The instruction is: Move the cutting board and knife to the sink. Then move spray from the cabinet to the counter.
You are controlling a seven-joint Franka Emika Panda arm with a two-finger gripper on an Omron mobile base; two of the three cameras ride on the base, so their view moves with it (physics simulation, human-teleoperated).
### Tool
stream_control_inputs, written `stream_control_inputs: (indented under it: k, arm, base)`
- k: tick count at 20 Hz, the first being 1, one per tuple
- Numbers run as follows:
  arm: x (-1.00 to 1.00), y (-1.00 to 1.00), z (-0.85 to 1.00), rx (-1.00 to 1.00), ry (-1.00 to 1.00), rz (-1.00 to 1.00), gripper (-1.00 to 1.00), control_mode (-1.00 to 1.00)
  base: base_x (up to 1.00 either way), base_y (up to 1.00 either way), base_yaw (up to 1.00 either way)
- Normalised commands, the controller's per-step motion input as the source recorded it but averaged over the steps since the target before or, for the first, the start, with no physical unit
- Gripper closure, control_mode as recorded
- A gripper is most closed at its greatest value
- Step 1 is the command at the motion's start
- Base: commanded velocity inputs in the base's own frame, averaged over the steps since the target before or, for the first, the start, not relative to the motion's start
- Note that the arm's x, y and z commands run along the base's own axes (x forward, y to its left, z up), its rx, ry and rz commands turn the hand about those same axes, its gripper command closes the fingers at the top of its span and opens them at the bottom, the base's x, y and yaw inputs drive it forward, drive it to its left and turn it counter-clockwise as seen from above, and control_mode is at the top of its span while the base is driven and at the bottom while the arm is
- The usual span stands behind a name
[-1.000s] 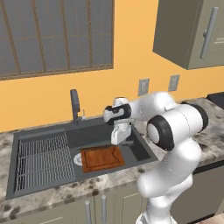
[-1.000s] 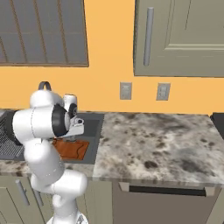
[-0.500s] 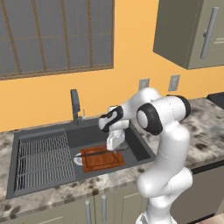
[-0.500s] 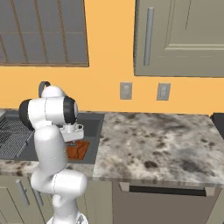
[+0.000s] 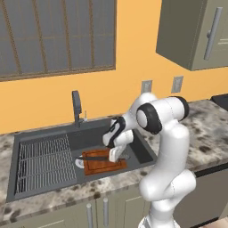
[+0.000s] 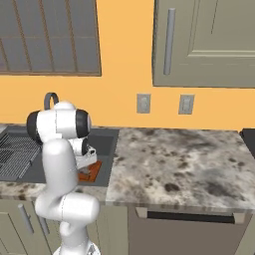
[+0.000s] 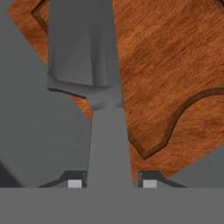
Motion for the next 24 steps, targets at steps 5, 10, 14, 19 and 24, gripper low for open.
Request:
stream_control_inputs:
  k: [5,10,14,19,24]
  arm:
    - [0.13,0.0,-0.37,0.0,-0.21,0.0,1.0,-1.0]
    - [0.07,0.04,-0.14,0.0,-0.16,0.0,-1.0,-1.0]
    - [0.04,0.06,0.02,0.0,-0.13,0.0,-1.0,-1.0]
    - [-0.02,0.0,0.52,0.03,-0.13,0.0,-1.0,-1.0]
    - [-0.25,-0.01,0.97,0.11,-0.05,-0.02,-1.0,-1.0]
  base:
    - [0.0,0.0,0.0]
    - [0.0,0.0,0.0]
    - [0.0,0.0,0.0]
    - [0.0,0.0,0.0]
    - [0.0,0.0,0.0]
